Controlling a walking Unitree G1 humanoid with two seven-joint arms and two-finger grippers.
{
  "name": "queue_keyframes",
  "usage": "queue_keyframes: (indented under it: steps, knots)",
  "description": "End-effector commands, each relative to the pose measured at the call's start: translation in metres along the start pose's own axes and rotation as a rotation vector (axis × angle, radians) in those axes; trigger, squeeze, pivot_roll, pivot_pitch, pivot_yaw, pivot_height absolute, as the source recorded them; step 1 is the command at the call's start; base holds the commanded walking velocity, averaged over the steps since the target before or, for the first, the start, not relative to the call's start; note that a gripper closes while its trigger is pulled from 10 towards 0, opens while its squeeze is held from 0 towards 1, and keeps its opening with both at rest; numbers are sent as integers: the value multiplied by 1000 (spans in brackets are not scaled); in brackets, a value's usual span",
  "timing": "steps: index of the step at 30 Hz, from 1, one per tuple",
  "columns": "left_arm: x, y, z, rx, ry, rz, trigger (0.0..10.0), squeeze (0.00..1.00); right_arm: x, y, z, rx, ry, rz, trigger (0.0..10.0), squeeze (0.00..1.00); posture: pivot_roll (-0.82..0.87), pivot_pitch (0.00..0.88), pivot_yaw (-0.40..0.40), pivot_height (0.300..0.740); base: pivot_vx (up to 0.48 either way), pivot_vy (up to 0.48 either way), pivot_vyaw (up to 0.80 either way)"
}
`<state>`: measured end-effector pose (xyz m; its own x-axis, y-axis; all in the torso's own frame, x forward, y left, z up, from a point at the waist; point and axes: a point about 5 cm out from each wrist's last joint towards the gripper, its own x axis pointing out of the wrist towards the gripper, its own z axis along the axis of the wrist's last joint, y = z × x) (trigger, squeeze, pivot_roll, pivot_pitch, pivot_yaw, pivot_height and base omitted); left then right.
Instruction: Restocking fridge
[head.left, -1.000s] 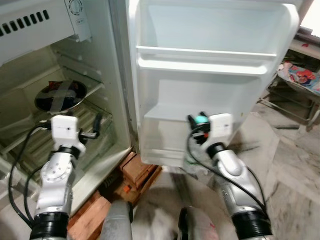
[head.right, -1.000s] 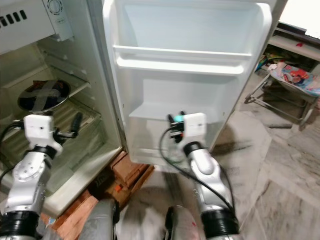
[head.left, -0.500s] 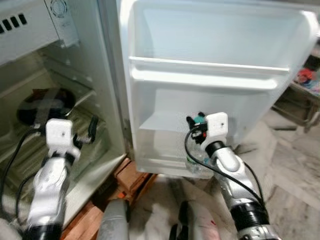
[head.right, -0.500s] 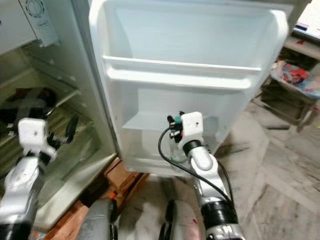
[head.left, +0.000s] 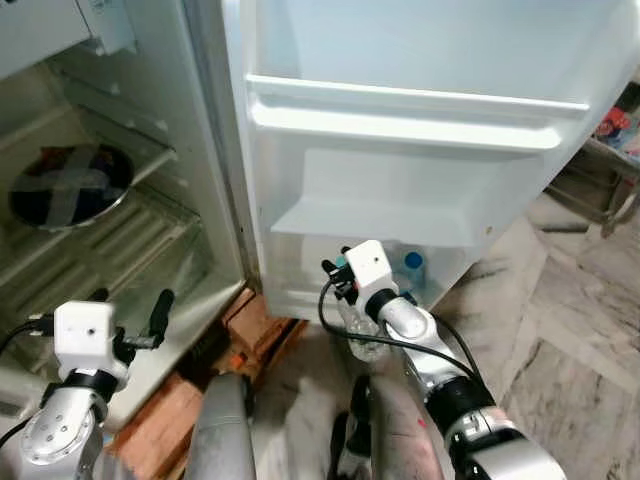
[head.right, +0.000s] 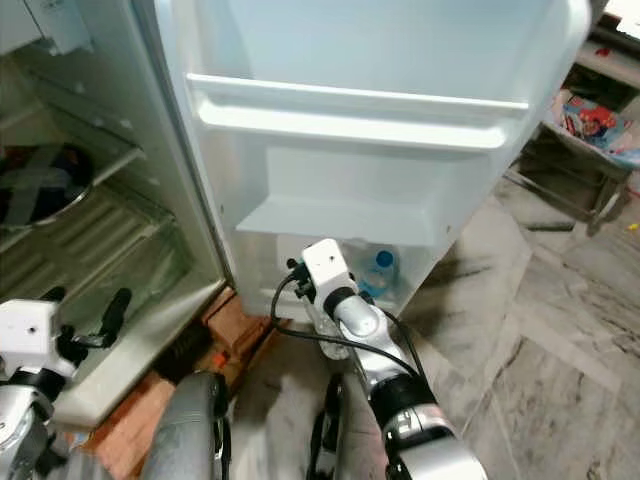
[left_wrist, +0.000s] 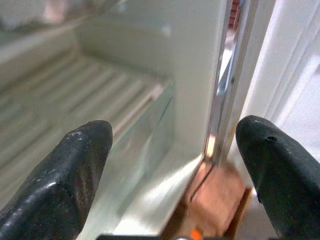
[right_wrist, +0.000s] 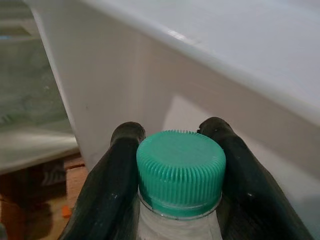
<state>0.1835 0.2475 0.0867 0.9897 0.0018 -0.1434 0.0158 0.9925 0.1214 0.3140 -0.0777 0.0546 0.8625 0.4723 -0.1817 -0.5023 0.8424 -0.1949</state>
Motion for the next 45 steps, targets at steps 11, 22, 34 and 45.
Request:
queue_keyframes:
  steps: [11, 22, 34, 45]
  knots:
    - [-44, 15, 18, 73, 43, 27, 10000, 0, 19, 24, 69, -434, -434, 128, 10000, 0, 375, 413, -30, 645, 0, 0, 0]
    - [-63, 20, 30, 121, 57, 86, 10000, 0, 12, 21, 55, -946, -525, 237, 10000, 0, 409, 453, -33, 645, 0, 0, 0]
    - [-69, 20, 34, 120, 73, 94, 10000, 0, -4, -1, 10, -989, -335, 183, 10000, 0, 429, 474, -30, 645, 0, 0, 0]
    - [-71, 20, 34, 126, 86, 87, 10000, 0, -10, -10, -8, -848, -190, 83, 10000, 0, 432, 475, -26, 645, 0, 0, 0]
